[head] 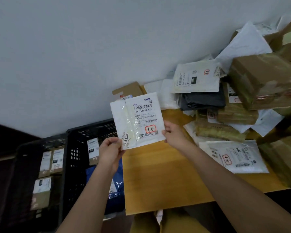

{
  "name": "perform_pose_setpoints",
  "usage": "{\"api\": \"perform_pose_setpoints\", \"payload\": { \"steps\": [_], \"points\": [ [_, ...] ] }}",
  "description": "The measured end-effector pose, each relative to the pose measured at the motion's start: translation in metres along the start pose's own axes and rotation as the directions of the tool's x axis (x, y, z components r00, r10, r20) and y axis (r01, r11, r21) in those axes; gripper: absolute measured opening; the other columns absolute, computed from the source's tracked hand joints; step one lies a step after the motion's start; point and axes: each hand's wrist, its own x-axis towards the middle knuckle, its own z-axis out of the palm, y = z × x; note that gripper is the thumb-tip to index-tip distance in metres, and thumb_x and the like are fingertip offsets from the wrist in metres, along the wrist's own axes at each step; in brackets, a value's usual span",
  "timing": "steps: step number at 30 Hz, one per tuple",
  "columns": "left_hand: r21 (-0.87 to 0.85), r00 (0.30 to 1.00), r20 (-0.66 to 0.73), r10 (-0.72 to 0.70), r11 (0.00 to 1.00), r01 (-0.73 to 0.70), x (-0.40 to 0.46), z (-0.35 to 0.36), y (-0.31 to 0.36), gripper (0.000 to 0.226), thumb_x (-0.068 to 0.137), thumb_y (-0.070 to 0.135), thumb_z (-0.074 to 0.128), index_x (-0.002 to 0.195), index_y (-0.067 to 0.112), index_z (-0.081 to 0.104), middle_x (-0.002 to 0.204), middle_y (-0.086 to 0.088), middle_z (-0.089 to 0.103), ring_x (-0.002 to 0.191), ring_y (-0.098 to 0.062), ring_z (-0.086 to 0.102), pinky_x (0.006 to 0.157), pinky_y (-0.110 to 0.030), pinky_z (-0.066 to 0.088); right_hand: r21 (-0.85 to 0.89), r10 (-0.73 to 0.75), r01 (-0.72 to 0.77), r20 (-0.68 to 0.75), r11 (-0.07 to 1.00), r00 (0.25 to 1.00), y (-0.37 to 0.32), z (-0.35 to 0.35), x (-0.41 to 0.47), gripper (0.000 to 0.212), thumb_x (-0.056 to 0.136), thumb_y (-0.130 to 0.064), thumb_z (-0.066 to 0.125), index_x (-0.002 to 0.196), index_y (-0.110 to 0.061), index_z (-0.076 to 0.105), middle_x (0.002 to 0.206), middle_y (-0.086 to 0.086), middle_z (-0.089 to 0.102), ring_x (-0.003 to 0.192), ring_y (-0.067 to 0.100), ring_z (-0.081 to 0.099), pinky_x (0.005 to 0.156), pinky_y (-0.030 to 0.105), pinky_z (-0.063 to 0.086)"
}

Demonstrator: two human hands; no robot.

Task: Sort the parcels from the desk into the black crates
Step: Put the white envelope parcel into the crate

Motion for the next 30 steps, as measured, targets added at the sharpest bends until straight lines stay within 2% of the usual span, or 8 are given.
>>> {"api": "perform_pose_setpoints", "payload": {
  "steps": [5, 8, 10, 12, 16, 21, 25, 30],
  "points": [
    [-0.054, 0.995, -0.005, -0.101, 0.993, 0.101, 0.016, -0.054, 0.000, 0.038, 0.099, -0.006, 0.042, 0.115, 0.021, 0.063, 0.108, -0.005, 0.067, 0.083, -0.016, 0.063, 0.058, -0.027, 0.046, -0.124, 0.046, -0.028, 0.146, 0.992, 0.988, -0.009, 0.046, 0.007, 0.039, 0.098, -0.003, 0.055, 0.135, -0.015, 0.056, 0.124, 0.007, 0.065, 0.098, 0.015, 0.060, 0.062, 0.013, 0.043],
    [-0.054, 0.988, -0.017, -0.156, 0.986, 0.155, 0.031, -0.089, 0.000, 0.050, 0.094, -0.014, 0.039, 0.122, 0.022, 0.062, 0.118, -0.009, 0.066, 0.090, -0.021, 0.063, 0.065, -0.030, 0.049, -0.201, 0.023, 0.012, 0.171, 0.979, 0.985, -0.020, 0.080, 0.010, 0.068, 0.093, 0.001, 0.059, 0.152, -0.022, 0.033, 0.116, 0.002, 0.062, 0.101, 0.016, 0.061, 0.067, 0.020, 0.050],
    [-0.054, 0.983, -0.035, -0.182, 0.982, 0.180, 0.039, -0.113, 0.001, 0.051, 0.092, -0.017, 0.040, 0.117, 0.020, 0.063, 0.120, -0.013, 0.065, 0.083, -0.022, 0.063, 0.056, -0.029, 0.052, -0.201, 0.002, 0.036, 0.186, 0.979, 0.983, -0.026, 0.108, 0.009, 0.082, 0.091, 0.004, 0.057, 0.155, -0.031, 0.018, 0.109, -0.004, 0.058, 0.102, 0.018, 0.063, 0.065, 0.023, 0.052],
    [-0.052, 0.976, -0.053, -0.209, 0.977, 0.206, 0.046, -0.138, 0.002, 0.046, 0.092, -0.018, 0.040, 0.110, 0.017, 0.064, 0.116, -0.016, 0.066, 0.074, -0.021, 0.061, 0.043, -0.023, 0.050, -0.190, -0.017, 0.056, 0.199, 0.980, 0.980, -0.030, 0.141, 0.009, 0.076, 0.093, 0.004, 0.053, 0.152, -0.034, 0.023, 0.118, -0.004, 0.059, 0.105, 0.019, 0.063, 0.070, 0.028, 0.056],
    [0.007, 0.963, -0.059, -0.263, 0.965, 0.264, 0.066, -0.200, 0.004, 0.042, 0.091, -0.017, 0.044, 0.106, 0.015, 0.067, 0.105, -0.015, 0.069, 0.086, -0.024, 0.066, 0.050, -0.028, 0.056, -0.226, 0.002, 0.048, 0.219, 0.973, 0.976, -0.030, 0.210, 0.006, 0.055, 0.096, 0.002, 0.047, 0.142, -0.028, 0.042, 0.131, 0.002, 0.057, 0.106, 0.021, 0.062, 0.082, 0.038, 0.059],
    [0.166, 0.949, -0.128, -0.287, 0.938, 0.306, 0.100, -0.268, -0.004, 0.028, 0.092, -0.011, 0.052, 0.099, 0.008, 0.071, 0.088, -0.011, 0.068, 0.076, -0.024, 0.067, 0.049, -0.027, 0.054, -0.360, 0.197, -0.071, 0.325, 0.930, 0.925, -0.018, 0.288, 0.003, 0.050, 0.101, -0.007, 0.048, 0.150, -0.011, 0.038, 0.152, 0.005, 0.041, 0.131, 0.022, 0.048, 0.106, 0.028, 0.044],
    [0.354, 0.943, -0.166, -0.287, 0.875, 0.329, 0.131, -0.298, -0.025, 0.005, 0.086, 0.000, 0.070, 0.090, 0.000, 0.072, 0.089, -0.017, 0.071, 0.069, -0.025, 0.066, 0.061, -0.030, 0.057, -0.421, 0.375, -0.208, 0.364, 0.883, 0.853, -0.002, 0.325, -0.003, 0.045, 0.102, -0.003, 0.041, 0.147, -0.003, 0.039, 0.150, 0.009, 0.044, 0.133, 0.025, 0.047, 0.109, 0.028, 0.038],
    [0.511, 0.946, -0.111, -0.305, 0.798, 0.318, 0.158, -0.304, -0.062, 0.011, 0.089, 0.008, 0.070, 0.081, 0.000, 0.069, 0.082, -0.013, 0.065, 0.060, -0.017, 0.056, 0.050, -0.023, 0.045, -0.424, 0.515, -0.374, 0.291, 0.825, 0.807, 0.040, 0.340, 0.000, 0.043, 0.103, -0.004, 0.039, 0.146, -0.001, 0.040, 0.147, 0.012, 0.046, 0.131, 0.027, 0.047, 0.110, 0.031, 0.039]
  ]
}}
